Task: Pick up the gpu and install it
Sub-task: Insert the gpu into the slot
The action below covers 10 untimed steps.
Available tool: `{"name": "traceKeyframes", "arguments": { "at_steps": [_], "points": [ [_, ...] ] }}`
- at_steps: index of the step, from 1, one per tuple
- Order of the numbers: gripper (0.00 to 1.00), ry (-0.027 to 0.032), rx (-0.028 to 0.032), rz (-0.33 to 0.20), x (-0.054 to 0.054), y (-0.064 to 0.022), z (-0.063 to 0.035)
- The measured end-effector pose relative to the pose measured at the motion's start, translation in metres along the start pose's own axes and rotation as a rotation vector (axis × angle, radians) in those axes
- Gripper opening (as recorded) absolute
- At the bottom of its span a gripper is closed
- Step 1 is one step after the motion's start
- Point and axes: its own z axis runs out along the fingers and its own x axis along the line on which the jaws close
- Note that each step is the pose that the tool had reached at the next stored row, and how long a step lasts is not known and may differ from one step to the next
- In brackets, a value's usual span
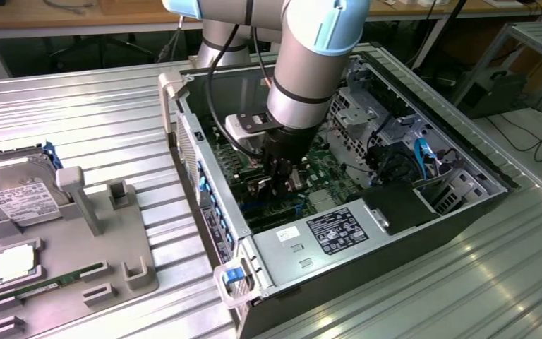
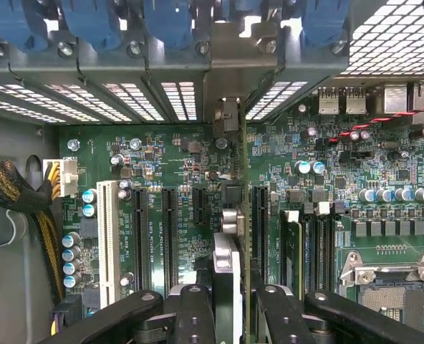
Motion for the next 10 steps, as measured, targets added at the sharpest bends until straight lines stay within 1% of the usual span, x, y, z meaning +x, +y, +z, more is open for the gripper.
{"name": "traceKeyframes", "arguments": {
  "at_steps": [6,8,10],
  "points": [
    [0.28,0.0000,0.0000,0.000,0.0000,0.0000,0.0000],
    [0.28,0.0002,0.0002,0.000,0.0001,-0.0002,0.0026],
    [0.28,0.0000,-0.0001,0.000,0.0001,-0.0002,0.0027]
  ]
}}
